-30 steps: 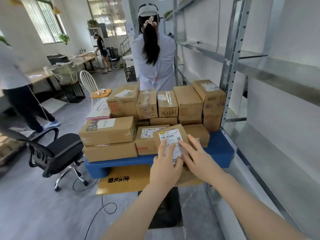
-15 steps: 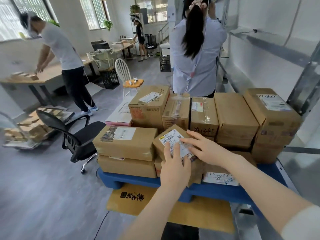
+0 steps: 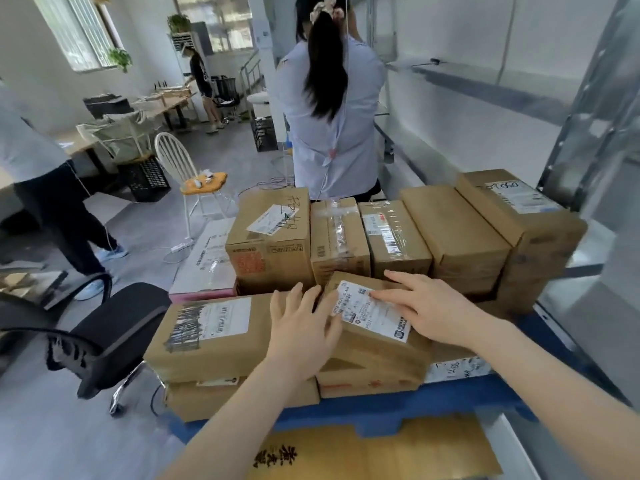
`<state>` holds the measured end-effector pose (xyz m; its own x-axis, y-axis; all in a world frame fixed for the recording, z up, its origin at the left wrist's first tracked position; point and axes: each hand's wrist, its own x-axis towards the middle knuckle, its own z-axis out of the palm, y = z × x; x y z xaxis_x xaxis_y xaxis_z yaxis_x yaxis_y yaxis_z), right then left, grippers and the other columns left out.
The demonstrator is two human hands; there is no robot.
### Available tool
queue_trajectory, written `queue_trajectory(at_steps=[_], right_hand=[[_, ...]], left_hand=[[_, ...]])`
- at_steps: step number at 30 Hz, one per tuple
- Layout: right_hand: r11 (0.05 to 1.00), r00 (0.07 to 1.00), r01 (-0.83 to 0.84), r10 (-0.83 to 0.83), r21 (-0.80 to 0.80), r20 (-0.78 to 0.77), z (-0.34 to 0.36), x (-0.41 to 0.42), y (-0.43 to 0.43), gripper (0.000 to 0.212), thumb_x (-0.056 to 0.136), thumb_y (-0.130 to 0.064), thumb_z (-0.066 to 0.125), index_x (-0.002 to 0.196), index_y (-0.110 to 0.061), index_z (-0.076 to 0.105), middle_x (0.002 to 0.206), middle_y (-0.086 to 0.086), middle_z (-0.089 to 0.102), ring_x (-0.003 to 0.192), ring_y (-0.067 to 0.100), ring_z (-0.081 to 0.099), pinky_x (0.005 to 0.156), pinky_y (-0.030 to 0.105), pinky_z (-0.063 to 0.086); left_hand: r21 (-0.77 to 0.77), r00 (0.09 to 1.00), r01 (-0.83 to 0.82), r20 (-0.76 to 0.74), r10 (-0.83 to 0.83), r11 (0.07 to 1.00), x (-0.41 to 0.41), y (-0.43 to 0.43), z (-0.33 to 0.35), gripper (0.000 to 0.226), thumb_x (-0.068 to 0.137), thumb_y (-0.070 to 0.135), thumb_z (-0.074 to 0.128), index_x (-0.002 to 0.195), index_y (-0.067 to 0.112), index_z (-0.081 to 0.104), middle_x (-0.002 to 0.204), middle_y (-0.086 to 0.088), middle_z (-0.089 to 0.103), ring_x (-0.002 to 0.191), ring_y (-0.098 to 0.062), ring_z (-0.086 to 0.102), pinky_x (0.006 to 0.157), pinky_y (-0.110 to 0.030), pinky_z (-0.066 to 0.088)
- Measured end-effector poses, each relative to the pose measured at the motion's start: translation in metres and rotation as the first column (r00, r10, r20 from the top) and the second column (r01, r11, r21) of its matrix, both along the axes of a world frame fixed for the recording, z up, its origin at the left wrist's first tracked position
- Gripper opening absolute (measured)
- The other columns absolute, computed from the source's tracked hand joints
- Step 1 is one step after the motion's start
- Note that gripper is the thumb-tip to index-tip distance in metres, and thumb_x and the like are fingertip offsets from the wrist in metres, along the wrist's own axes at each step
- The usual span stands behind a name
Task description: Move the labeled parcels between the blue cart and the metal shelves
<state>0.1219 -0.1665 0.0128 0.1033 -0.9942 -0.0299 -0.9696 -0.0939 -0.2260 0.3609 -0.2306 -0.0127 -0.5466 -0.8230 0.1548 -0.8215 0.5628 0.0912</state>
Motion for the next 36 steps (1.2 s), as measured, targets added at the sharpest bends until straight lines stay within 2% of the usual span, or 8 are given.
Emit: queue_trajectory(at_steps=[4, 10, 14, 19, 26, 29, 32, 36], right_hand=[[0.995, 0.992, 0.073, -0.079, -0.067, -0.097, -0.024, 0.035, 0.033, 0.073, 0.079, -0.081, 0.015, 0.145, -0.052, 0.006, 0.159, -0.012, 0.003, 0.146, 0.014, -0.003, 0.117, 0.046, -0.006], [0.997, 0.987, -0.077, 0.075, -0.008, -0.142, -0.014, -0.001, 0.014, 0.073, 0.086, -0.065, 0.042, 0.144, -0.053, 0.000, 0.157, -0.018, -0.005, 0.141, 0.005, -0.016, 0.115, 0.043, -0.015], [0.987, 0.981, -0.160, 0.158, -0.011, -0.110, -0.013, -0.015, 0.001, 0.071, 0.085, -0.065, 0.044, 0.141, -0.059, 0.001, 0.156, -0.023, -0.004, 0.143, 0.002, -0.015, 0.116, 0.041, -0.013], [0.979, 0.978, -0.197, 0.193, -0.051, -0.076, -0.017, -0.009, -0.012, 0.070, 0.083, -0.065, 0.043, 0.141, -0.059, 0.004, 0.156, -0.026, -0.002, 0.142, -0.001, -0.016, 0.115, 0.039, -0.016], [0.971, 0.970, -0.234, 0.230, -0.043, -0.075, -0.014, 0.003, -0.024, 0.070, 0.082, -0.068, 0.040, 0.140, -0.060, 0.003, 0.155, -0.027, -0.004, 0.141, -0.003, -0.017, 0.116, 0.042, -0.014], [0.975, 0.976, -0.217, 0.216, -0.045, -0.016, -0.006, 0.006, -0.026, 0.067, 0.081, -0.077, 0.033, 0.139, -0.063, 0.003, 0.154, -0.029, -0.006, 0.140, -0.006, -0.016, 0.118, 0.043, -0.008], [0.960, 0.977, -0.203, 0.211, -0.191, 0.020, 0.016, 0.024, -0.042, 0.062, 0.085, -0.075, 0.030, 0.141, -0.059, 0.009, 0.156, -0.025, 0.002, 0.143, -0.002, -0.003, 0.119, 0.041, 0.001], [0.910, 0.987, -0.139, 0.161, -0.390, 0.025, 0.043, 0.072, -0.096, 0.062, 0.090, -0.057, 0.042, 0.145, -0.046, 0.017, 0.157, -0.008, 0.017, 0.142, 0.012, 0.019, 0.117, 0.042, 0.011]], left_hand=[[0.027, 0.991, 0.005, -0.136, -0.001, 1.000, -0.001, 0.006, -0.012, 0.050, 0.096, 0.049, 0.015, 0.142, 0.039, 0.029, 0.136, 0.009, 0.047, 0.132, -0.019, 0.035, 0.110, -0.050, 0.019], [0.011, 0.971, -0.072, -0.228, 0.073, 0.997, 0.000, 0.000, -0.010, 0.055, 0.092, 0.058, 0.012, 0.140, 0.041, 0.035, 0.141, 0.008, 0.042, 0.135, -0.017, 0.030, 0.112, -0.052, 0.018], [0.083, 0.973, -0.166, -0.148, 0.177, 0.983, 0.007, -0.013, -0.012, 0.062, 0.089, 0.064, 0.008, 0.145, 0.044, 0.024, 0.150, 0.009, 0.031, 0.141, -0.019, 0.021, 0.114, -0.054, 0.012], [0.101, 0.975, -0.155, -0.145, 0.168, 0.983, 0.005, -0.012, -0.016, 0.074, 0.084, 0.069, 0.004, 0.144, 0.035, 0.030, 0.149, 0.010, 0.031, 0.142, -0.017, 0.020, 0.117, -0.052, 0.009], [0.176, 0.961, -0.077, -0.251, 0.120, 0.981, 0.002, -0.011, -0.008, 0.068, 0.085, 0.071, 0.012, 0.145, 0.040, 0.017, 0.151, 0.009, 0.023, 0.141, -0.016, 0.019, 0.117, -0.051, 0.007], [0.216, 0.903, -0.017, -0.416, 0.107, 0.976, 0.016, -0.021, 0.012, 0.068, 0.084, 0.074, 0.019, 0.145, 0.043, 0.016, 0.154, 0.014, 0.014, 0.143, -0.012, 0.010, 0.117, -0.047, 0.018], [0.105, 0.824, -0.117, -0.545, 0.155, 0.988, 0.039, -0.062, 0.046, 0.061, 0.088, 0.064, 0.030, 0.143, 0.040, 0.026, 0.154, 0.008, 0.020, 0.142, -0.017, 0.015, 0.114, -0.047, 0.023], [0.105, 0.849, -0.263, -0.448, 0.282, 0.959, 0.057, -0.118, 0.067, 0.049, 0.094, 0.045, 0.035, 0.142, 0.037, 0.031, 0.157, -0.007, 0.015, 0.144, -0.030, 0.010, 0.115, -0.051, 0.016]])
